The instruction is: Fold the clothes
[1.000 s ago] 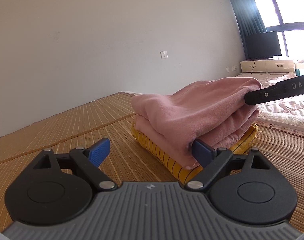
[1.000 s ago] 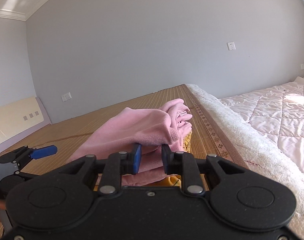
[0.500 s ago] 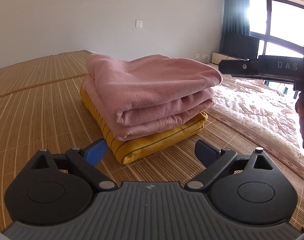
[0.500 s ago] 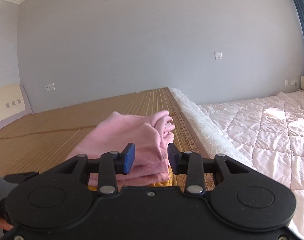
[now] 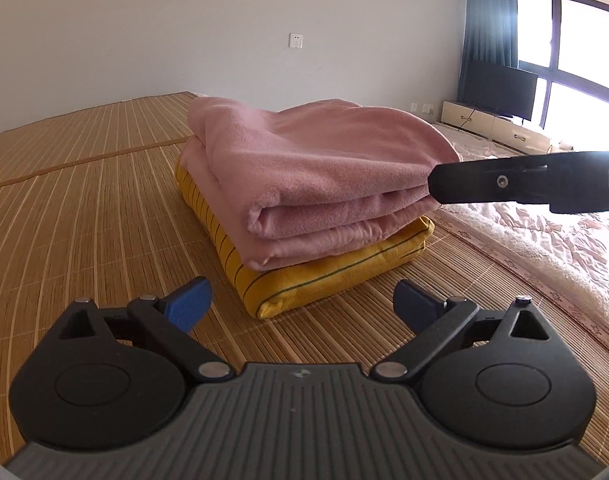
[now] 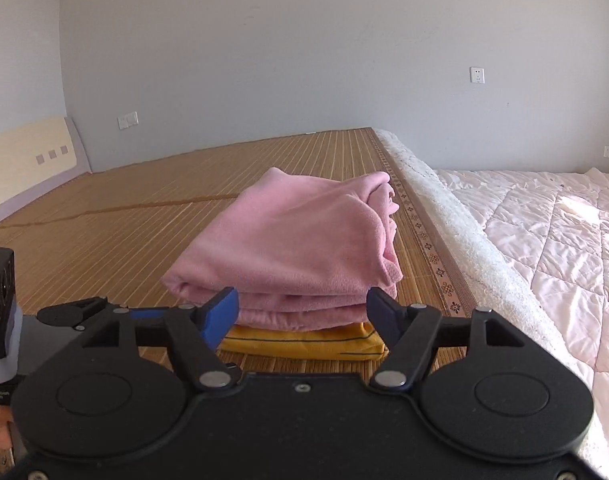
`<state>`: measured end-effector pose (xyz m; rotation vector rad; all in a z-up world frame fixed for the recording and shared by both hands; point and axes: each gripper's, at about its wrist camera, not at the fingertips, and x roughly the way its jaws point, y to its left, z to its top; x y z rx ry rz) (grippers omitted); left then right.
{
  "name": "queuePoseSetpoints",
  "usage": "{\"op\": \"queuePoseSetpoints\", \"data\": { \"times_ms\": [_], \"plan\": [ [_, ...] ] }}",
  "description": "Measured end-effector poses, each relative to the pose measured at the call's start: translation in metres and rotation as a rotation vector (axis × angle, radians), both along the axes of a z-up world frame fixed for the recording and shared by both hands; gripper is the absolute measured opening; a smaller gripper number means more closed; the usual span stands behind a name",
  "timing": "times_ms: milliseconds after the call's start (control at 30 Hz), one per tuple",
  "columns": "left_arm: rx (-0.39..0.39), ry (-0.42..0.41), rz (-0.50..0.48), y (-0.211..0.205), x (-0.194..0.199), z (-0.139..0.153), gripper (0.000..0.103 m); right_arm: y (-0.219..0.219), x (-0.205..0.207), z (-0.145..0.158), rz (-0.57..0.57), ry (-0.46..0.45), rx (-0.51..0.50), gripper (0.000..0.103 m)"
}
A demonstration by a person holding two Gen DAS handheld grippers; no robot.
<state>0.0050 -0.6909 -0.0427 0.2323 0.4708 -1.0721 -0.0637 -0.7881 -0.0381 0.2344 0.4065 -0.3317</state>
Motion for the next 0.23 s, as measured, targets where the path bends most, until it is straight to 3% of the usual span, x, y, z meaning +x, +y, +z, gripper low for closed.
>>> {"op": "queuePoseSetpoints", "data": {
  "times_ms": [133, 233],
  "plan": [
    [0.025, -0.016, 0.017, -0.001, -0.001, -0.002, 0.100, 0.004, 0.003, -0.011, -0.114, -0.001, 0.016, 0.071],
    [0.036, -0.038, 0.020, -0.001, -0.003, -0.003, 0.100, 0.000, 0.009, -0.016, -0.133, 0.041, 0.039, 0.071]
  ]
}}
